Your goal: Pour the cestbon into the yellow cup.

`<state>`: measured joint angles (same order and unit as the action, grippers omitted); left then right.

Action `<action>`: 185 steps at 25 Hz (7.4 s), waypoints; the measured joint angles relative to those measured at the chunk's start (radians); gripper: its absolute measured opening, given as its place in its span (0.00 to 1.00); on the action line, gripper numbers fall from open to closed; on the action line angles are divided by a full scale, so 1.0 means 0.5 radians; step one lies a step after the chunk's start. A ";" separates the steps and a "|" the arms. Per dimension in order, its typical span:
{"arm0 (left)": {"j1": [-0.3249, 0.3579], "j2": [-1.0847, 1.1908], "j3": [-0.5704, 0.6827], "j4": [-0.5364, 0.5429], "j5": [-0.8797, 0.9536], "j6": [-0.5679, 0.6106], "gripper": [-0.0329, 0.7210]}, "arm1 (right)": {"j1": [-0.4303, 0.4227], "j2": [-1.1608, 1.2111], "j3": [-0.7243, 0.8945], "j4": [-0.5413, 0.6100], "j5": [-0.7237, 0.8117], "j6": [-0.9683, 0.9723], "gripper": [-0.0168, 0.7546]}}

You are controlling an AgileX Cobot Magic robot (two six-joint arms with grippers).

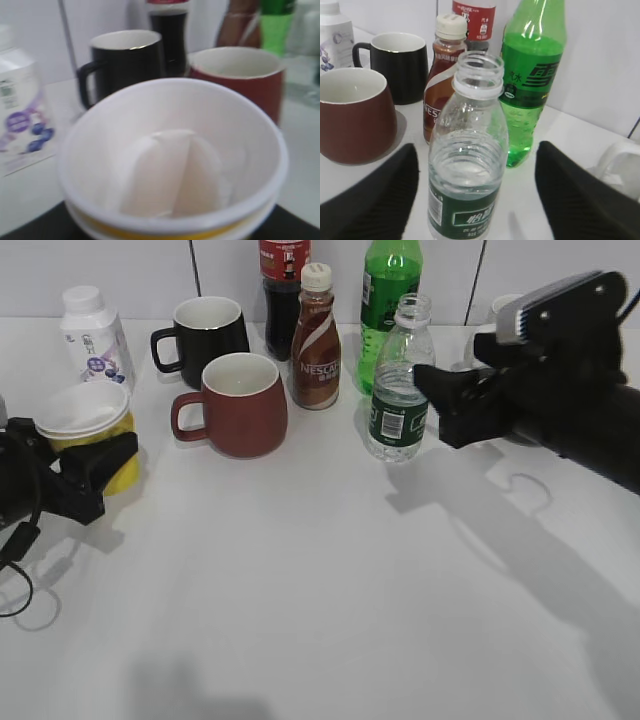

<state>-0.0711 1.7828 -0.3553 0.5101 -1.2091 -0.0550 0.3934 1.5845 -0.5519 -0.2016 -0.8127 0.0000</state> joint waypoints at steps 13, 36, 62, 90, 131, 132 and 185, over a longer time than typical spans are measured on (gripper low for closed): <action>0.000 -0.130 0.000 0.435 0.001 -0.236 0.61 | 0.000 0.504 -0.301 -0.067 0.030 0.161 0.86; -0.435 -0.143 -0.051 0.393 0.001 -0.271 0.61 | 0.000 0.896 -0.642 -0.073 -0.029 0.265 0.64; -0.734 -0.139 -0.349 0.435 0.344 -0.330 0.61 | 0.002 0.702 -0.640 -0.468 -0.199 -0.427 0.63; -0.949 0.143 -0.642 0.461 0.463 -0.388 0.61 | 0.002 0.535 -0.640 -0.667 -0.003 -1.452 0.63; -0.949 0.143 -0.649 0.574 0.405 -0.389 0.61 | 0.002 0.535 -0.640 -0.688 -0.003 -2.251 0.63; -0.949 0.143 -0.649 0.574 0.405 -0.389 0.61 | 0.002 0.535 -0.640 -0.688 -0.003 -2.260 0.63; -0.949 0.143 -0.649 0.596 0.415 -0.389 0.60 | 0.002 0.534 -0.640 -0.631 -0.094 -2.606 0.63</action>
<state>-0.5457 1.8543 -0.6798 0.8082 -1.0015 -0.2496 0.3941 1.8515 -0.8719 -0.5172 -0.8598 -1.3029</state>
